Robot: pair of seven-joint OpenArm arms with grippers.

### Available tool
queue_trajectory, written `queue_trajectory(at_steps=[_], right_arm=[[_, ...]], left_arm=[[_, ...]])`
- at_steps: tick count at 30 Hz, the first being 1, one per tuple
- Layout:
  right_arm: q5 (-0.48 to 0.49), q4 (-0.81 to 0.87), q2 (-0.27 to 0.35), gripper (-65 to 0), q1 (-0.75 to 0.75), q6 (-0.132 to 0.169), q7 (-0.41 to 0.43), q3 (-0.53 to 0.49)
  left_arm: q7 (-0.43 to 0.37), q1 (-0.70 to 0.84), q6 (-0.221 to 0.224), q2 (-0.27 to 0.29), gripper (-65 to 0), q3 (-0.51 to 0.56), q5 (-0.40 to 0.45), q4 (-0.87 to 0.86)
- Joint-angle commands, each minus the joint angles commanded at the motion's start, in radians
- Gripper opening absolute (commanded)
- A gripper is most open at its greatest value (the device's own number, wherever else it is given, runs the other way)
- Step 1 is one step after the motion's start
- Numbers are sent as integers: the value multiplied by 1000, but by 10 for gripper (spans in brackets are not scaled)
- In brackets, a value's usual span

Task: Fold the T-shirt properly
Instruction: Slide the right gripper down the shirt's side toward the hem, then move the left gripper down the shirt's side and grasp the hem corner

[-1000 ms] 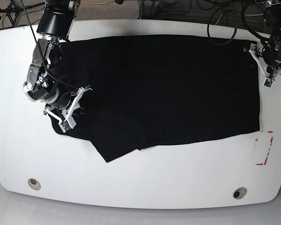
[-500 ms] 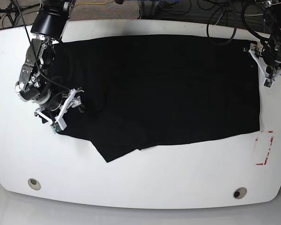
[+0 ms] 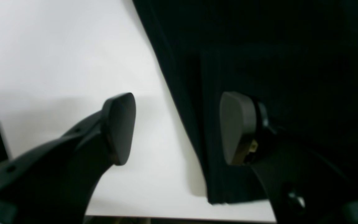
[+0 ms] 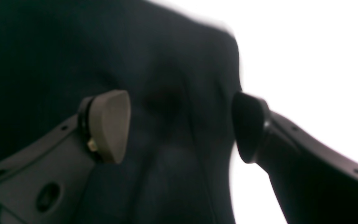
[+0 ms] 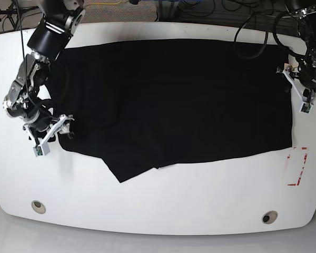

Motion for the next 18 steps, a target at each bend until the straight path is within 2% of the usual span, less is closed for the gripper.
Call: queue_trajectory(at_steps=[6, 13, 18], right_arm=[[0, -250, 49, -163, 110, 0, 150, -72], [0, -597, 112, -163, 250, 0, 381, -195], [0, -732, 124, -163, 305, 0, 489, -262]], left_arm=[[0, -43, 0, -2, -247, 0, 2, 3], [0, -46, 0, -2, -247, 0, 2, 6], [0, -43, 0, -2, -247, 0, 2, 6]])
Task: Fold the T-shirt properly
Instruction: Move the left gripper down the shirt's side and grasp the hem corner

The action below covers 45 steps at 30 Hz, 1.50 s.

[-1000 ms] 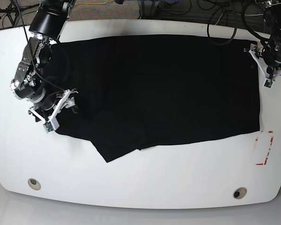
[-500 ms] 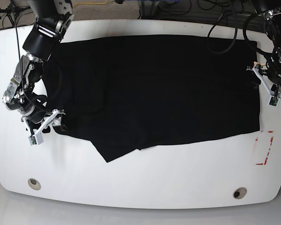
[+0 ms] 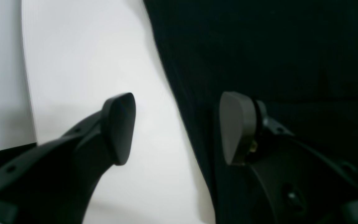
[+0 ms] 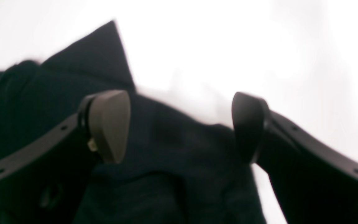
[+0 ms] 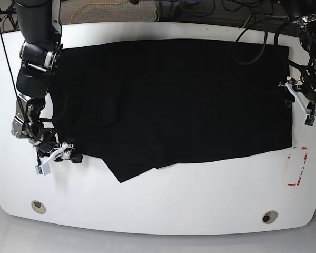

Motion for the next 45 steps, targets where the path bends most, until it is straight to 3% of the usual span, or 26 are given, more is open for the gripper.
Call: queue_trajectory(at_steps=[8, 11, 21, 24, 27, 30, 32, 40, 45], right_arm=[[0, -72, 8, -163, 6, 0, 64, -44], [0, -72, 6, -190, -5, 0, 64, -46], [0, -71, -12, -449, -40, 0, 64, -46], [0, -66, -17, -518, -55, 0, 64, -48], [0, -66, -17, -587, -57, 0, 63, -48], [0, -64, -18, -607, -58, 0, 63, -48], [0, -64, -18, -609, -58, 0, 63, -48], [2, -63, -18, -609, -78, 0, 51, -48], [2, -63, -18, -609, -84, 0, 51, -48]], left_arm=[[0, 0, 2, 0, -247, 0, 2, -5], [0, -5, 5, 2, -247, 0, 2, -5], [0, -71, 9, 5, -247, 0, 3, -18], [0, -115, 48, 6, -247, 0, 3, -63], [-2, -186, 149, 6, -243, 0, 2, -132], [-5, -272, 247, 6, -242, 0, 0, -232], [-6, -327, 278, 8, -240, 3, 0, -308], [-155, -479, 290, 8, -235, 8, 0, -646], [-249, -537, 290, 6, -156, 9, 2, -807]])
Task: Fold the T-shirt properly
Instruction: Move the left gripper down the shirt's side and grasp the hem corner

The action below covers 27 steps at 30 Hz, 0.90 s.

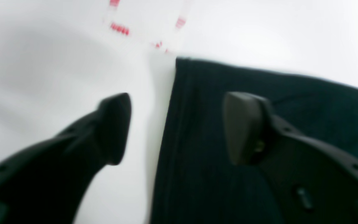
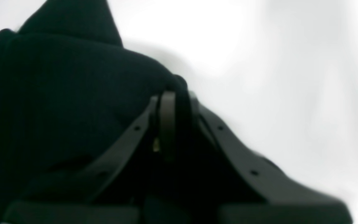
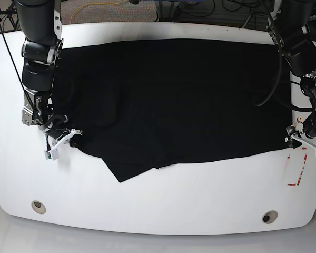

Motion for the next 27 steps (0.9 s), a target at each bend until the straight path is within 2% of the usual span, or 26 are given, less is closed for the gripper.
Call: queue_trajectory(at_steps=[6, 13, 19, 23, 25, 27], right_arm=[[6, 0, 0, -609, -14, 0, 0, 5], [6, 57, 2, -609, -40, 0, -2, 6], [9, 69, 2, -610, -51, 0, -2, 6], [9, 69, 6, -612, -52, 0, -2, 8], [9, 69, 8, -614, -52, 0, -2, 8], [9, 69, 9, -615, -52, 0, -2, 8]], left_arm=[[-87, -52, 37, -8, -149, 28, 0, -166], [-163, -66, 40, -5, -147, 112, -6, -244], [-170, -91, 40, 3, -147, 146, -8, -284], [-172, -104, 40, 35, -154, 149, -5, -284], [-172, -109, 40, 40, -193, 149, -3, -284], [-172, -109, 38, 41, -286, 149, -3, -284]])
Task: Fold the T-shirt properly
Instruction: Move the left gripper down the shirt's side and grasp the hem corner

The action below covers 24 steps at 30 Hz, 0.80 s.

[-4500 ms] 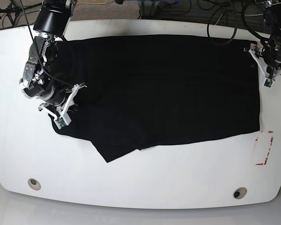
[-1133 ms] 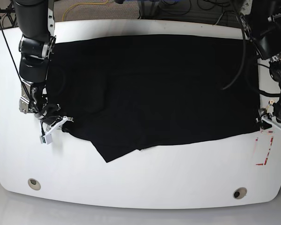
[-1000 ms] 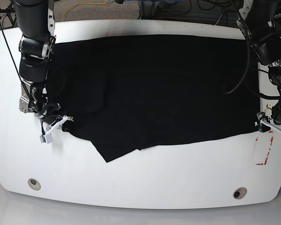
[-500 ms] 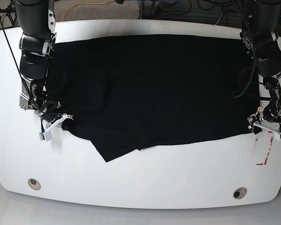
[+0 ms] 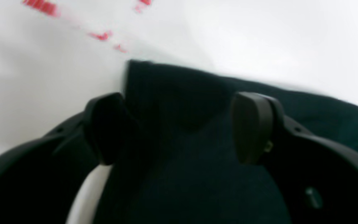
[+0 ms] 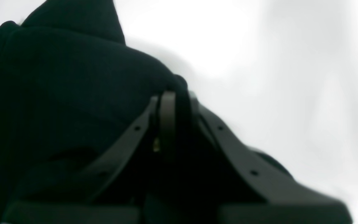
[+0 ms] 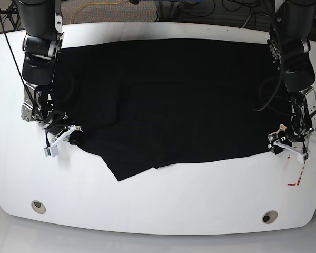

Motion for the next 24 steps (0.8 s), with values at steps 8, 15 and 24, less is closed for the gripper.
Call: queue_trajectory(at_steps=[8, 15, 24], right_arm=[[0, 2, 20, -650, 5, 0, 0, -2], [-8, 126, 23, -650, -3, 0, -75, 0], [2, 367, 49, -650, -48, 0, -226, 2]], left_arm=[[2, -23, -6, 2, -629, 37, -5, 3], [9, -32, -89, 2, -633, 49, -5, 64], [124, -20, -106, 17, -633, 51, -6, 276]])
